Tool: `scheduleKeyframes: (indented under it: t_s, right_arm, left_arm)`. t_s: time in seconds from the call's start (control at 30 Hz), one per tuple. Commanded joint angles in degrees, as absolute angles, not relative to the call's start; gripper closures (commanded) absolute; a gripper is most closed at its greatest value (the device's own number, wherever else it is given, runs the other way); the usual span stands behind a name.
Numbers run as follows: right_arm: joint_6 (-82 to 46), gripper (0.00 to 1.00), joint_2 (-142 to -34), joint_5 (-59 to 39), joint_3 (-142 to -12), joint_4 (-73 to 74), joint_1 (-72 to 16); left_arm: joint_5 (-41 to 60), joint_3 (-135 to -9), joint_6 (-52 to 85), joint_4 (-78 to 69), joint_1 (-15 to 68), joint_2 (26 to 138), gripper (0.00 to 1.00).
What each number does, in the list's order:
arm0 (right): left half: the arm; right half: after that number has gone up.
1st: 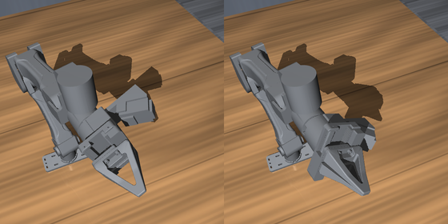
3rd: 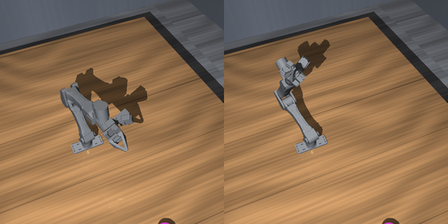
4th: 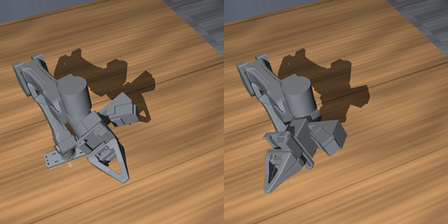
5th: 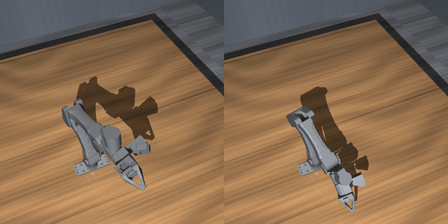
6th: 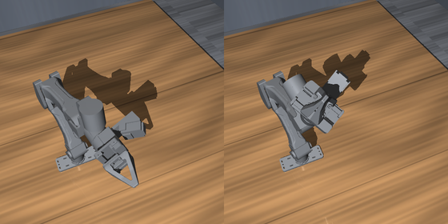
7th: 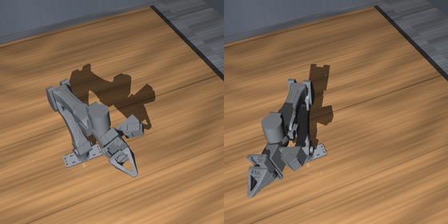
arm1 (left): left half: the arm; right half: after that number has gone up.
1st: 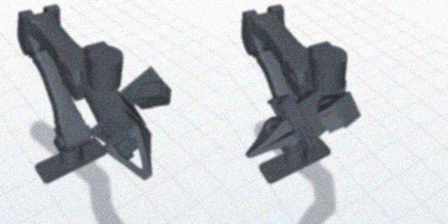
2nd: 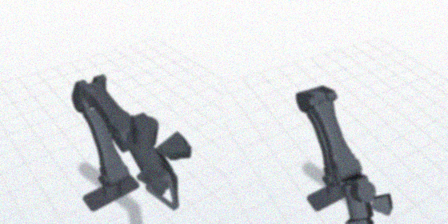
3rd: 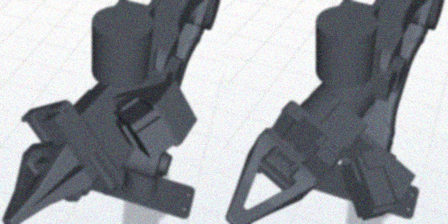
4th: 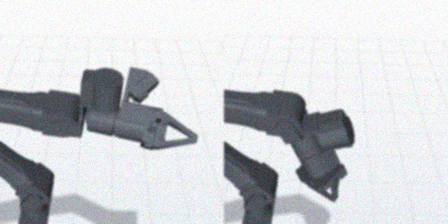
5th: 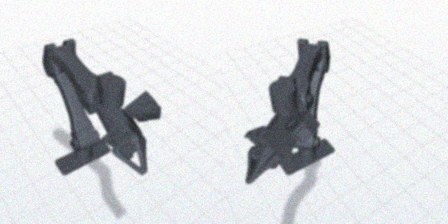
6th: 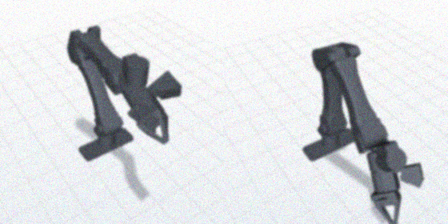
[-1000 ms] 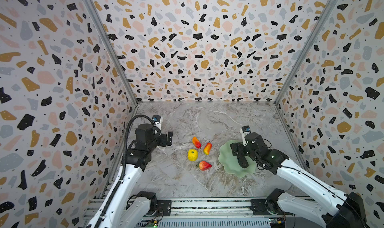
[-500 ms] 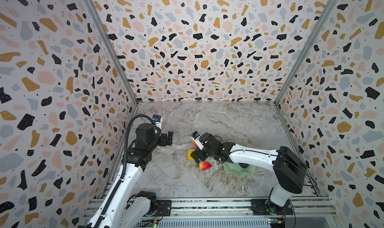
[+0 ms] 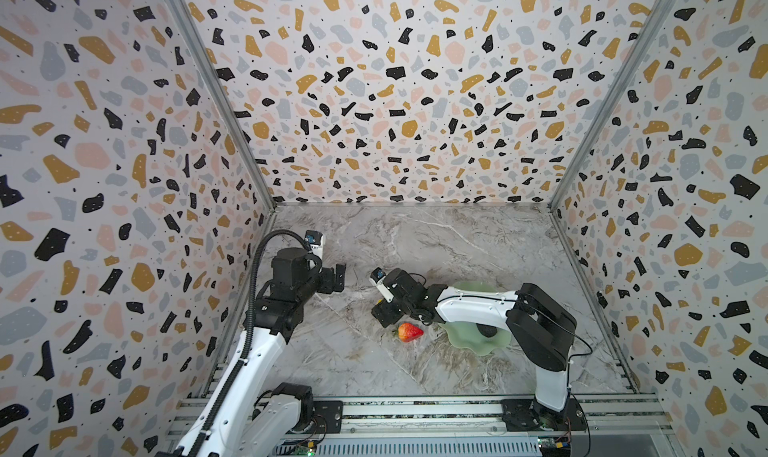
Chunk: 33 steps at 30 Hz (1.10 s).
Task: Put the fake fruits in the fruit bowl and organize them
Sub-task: 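Move the right gripper back to the yellow lemon and grasp it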
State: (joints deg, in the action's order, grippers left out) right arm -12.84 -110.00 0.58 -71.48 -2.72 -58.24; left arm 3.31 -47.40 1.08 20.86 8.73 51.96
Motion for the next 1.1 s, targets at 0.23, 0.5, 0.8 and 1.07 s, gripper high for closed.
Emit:
scheduleKeyframes:
  t_s: [0.23,0.5,0.8,1.07]
  right_arm:
    - [-13.70,0.42,-107.93,-0.62,-71.15,-1.84,-58.18]
    - [-13.27,0.57,-106.21,-1.33,-71.03,-2.45,-58.18]
    - [-10.92,0.65,-93.64,3.45,-70.77,-7.49,-57.65]
    - [-12.60,0.65,-74.07,8.63,-59.07,-16.45,-49.79]
  left_arm:
    - [2.60,-46.76,1.21,18.90,8.70,50.91,0.00]
    - [2.64,-46.76,1.20,18.81,8.70,51.05,0.01]
    - [2.46,-46.67,1.14,18.74,8.70,50.81,0.00]
    - [2.82,-46.64,1.15,18.71,8.70,50.76,0.00]
